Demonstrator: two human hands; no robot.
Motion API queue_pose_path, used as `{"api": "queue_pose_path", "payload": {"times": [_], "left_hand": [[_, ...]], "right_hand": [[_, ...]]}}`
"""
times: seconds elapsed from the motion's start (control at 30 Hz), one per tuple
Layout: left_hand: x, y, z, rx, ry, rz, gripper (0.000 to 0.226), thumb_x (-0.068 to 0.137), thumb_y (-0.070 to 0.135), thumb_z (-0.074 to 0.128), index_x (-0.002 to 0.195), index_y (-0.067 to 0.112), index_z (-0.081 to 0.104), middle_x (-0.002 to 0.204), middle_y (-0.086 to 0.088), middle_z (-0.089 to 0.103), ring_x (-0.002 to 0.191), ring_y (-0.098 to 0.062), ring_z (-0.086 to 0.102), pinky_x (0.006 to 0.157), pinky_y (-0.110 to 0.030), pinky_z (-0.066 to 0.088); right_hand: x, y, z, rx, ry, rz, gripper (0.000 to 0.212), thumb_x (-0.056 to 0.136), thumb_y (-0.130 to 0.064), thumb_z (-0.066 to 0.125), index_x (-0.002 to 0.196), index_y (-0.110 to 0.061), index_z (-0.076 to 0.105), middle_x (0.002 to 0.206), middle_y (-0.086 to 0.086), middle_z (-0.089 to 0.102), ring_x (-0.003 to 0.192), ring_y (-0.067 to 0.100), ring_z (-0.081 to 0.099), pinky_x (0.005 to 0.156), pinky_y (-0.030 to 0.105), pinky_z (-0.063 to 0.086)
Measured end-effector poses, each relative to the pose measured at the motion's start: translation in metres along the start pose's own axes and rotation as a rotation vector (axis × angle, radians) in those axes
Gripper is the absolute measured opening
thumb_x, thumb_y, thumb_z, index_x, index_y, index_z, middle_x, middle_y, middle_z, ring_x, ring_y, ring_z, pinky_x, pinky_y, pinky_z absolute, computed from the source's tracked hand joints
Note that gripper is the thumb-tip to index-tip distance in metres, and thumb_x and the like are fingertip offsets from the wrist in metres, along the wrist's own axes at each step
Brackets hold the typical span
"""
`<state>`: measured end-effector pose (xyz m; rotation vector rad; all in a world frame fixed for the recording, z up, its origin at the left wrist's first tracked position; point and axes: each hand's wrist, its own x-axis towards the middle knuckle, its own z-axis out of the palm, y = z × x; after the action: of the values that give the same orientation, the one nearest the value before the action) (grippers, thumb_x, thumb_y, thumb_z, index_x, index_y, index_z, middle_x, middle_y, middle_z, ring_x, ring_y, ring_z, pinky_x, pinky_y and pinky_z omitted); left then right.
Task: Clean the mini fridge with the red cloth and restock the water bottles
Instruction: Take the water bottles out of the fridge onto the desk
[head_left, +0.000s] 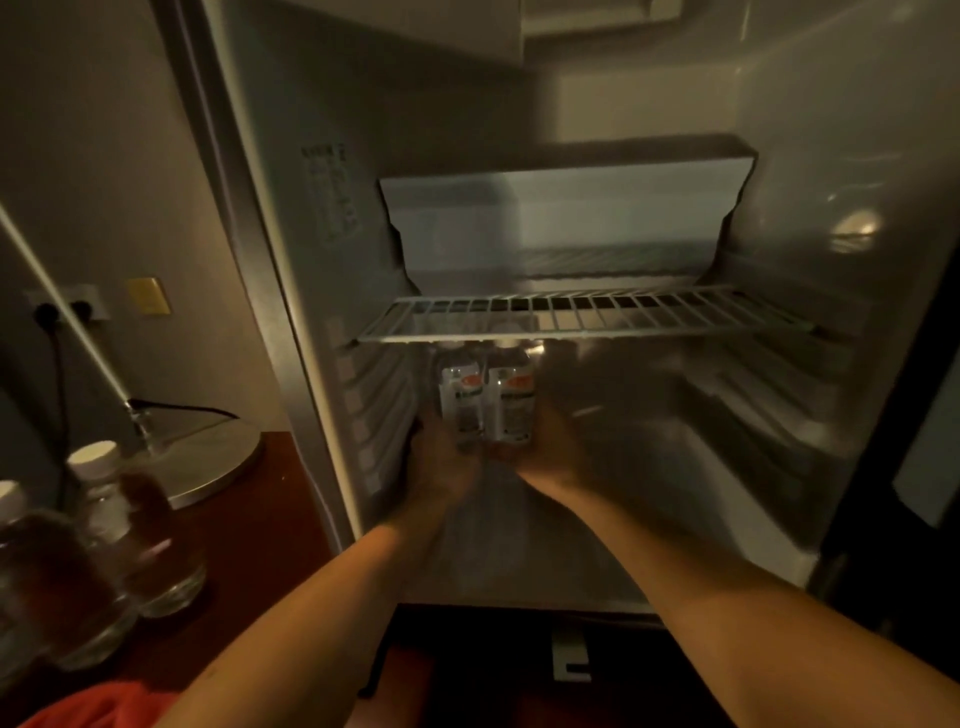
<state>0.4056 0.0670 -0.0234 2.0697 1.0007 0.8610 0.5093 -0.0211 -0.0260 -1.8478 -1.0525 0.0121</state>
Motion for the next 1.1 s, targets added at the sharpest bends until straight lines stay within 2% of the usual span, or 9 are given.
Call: {"api": "queue_pose_path", "payload": {"times": [0.1,0.23,0.3,0.37,0.5,0.7,0.87,0.97,1.1], "left_hand": [[-0.012,0.004,-0.007,-0.036,-0.002,0.016,0.075,0.084,0.027,0.075,0.145,0.009,0.035,0.139,-0.014,0.055,0.129,-0.031,0.051,0.096,-0.026,0.039],[-0.043,0.016,-0.024,0.014,-0.044,0.051,0.059,0.086,0.030,0.073,0.134,0.007,0.045,0.132,-0.014,0.059,0.124,-0.029,0.055,0.092,-0.025,0.041],[-0.064,0.018,-0.034,0.065,-0.085,0.090,0.040,0.090,0.028,0.069,0.122,0.008,0.055,0.127,-0.015,0.062,0.120,-0.029,0.058,0.094,-0.027,0.044],[-0.087,0.018,-0.047,0.106,-0.106,0.092,0.048,0.088,0.037,0.068,0.126,0.010,0.056,0.124,-0.014,0.064,0.115,-0.031,0.061,0.093,-0.034,0.050],[-0.135,0.015,-0.079,0.062,-0.105,0.059,0.056,0.082,0.043,0.073,0.125,0.013,0.054,0.116,-0.010,0.067,0.107,-0.031,0.065,0.081,-0.032,0.052],[-0.184,0.002,-0.134,0.054,-0.084,0.095,0.051,0.078,0.033,0.077,0.115,0.018,0.045,0.112,-0.004,0.064,0.105,-0.025,0.064,0.090,-0.042,0.054],[-0.198,-0.023,-0.188,0.112,0.027,0.073,0.043,0.079,0.031,0.075,0.108,0.018,0.045,0.108,-0.004,0.064,0.102,-0.026,0.063,0.080,-0.034,0.050],[-0.199,-0.044,-0.222,0.148,0.116,0.055,0.041,0.080,0.026,0.074,0.108,0.018,0.045,0.104,-0.003,0.064,0.099,-0.027,0.064,0.078,-0.034,0.050],[-0.194,-0.080,-0.257,0.169,0.222,-0.011,0.039,0.080,0.026,0.071,0.108,0.020,0.045,0.105,-0.006,0.065,0.097,-0.031,0.064,0.083,-0.046,0.054]], "right_hand": [[-0.007,-0.007,-0.003,0.023,0.000,-0.033,0.036,0.082,-0.028,0.076,0.113,-0.033,0.060,0.108,-0.018,0.058,0.103,0.000,0.053,0.080,0.002,0.035],[-0.028,-0.018,-0.015,-0.006,-0.024,-0.035,0.052,0.069,-0.052,0.074,0.116,-0.037,0.060,0.121,-0.005,0.063,0.114,0.016,0.059,0.095,0.030,0.049],[-0.046,-0.025,-0.023,-0.006,-0.042,-0.043,0.051,0.064,-0.053,0.074,0.112,-0.044,0.060,0.118,-0.014,0.061,0.112,0.012,0.058,0.091,0.020,0.047],[-0.069,-0.031,-0.033,-0.069,-0.029,-0.057,0.047,0.071,-0.038,0.078,0.114,-0.037,0.060,0.107,-0.019,0.054,0.103,0.004,0.054,0.080,0.009,0.040],[-0.110,-0.057,-0.049,-0.067,-0.082,-0.080,0.033,0.076,-0.023,0.078,0.104,-0.033,0.064,0.108,-0.006,0.065,0.102,0.016,0.062,0.087,0.028,0.048],[-0.166,-0.100,-0.045,-0.084,0.006,-0.072,0.048,0.063,-0.033,0.089,0.106,-0.023,0.069,0.097,-0.004,0.071,0.097,0.016,0.067,0.074,0.015,0.043],[-0.183,-0.138,-0.010,-0.009,0.019,-0.091,0.069,0.051,-0.047,0.090,0.110,-0.024,0.060,0.103,-0.004,0.071,0.093,0.017,0.068,0.075,0.025,0.052],[-0.185,-0.163,0.019,-0.015,0.007,-0.214,0.068,0.059,-0.035,0.091,0.114,-0.012,0.059,0.106,0.003,0.071,0.094,0.021,0.068,0.070,0.017,0.044],[-0.172,-0.185,0.067,0.056,-0.045,-0.256,0.067,0.057,-0.028,0.092,0.111,-0.011,0.055,0.100,0.005,0.071,0.088,0.023,0.069,0.070,0.027,0.052]]}}
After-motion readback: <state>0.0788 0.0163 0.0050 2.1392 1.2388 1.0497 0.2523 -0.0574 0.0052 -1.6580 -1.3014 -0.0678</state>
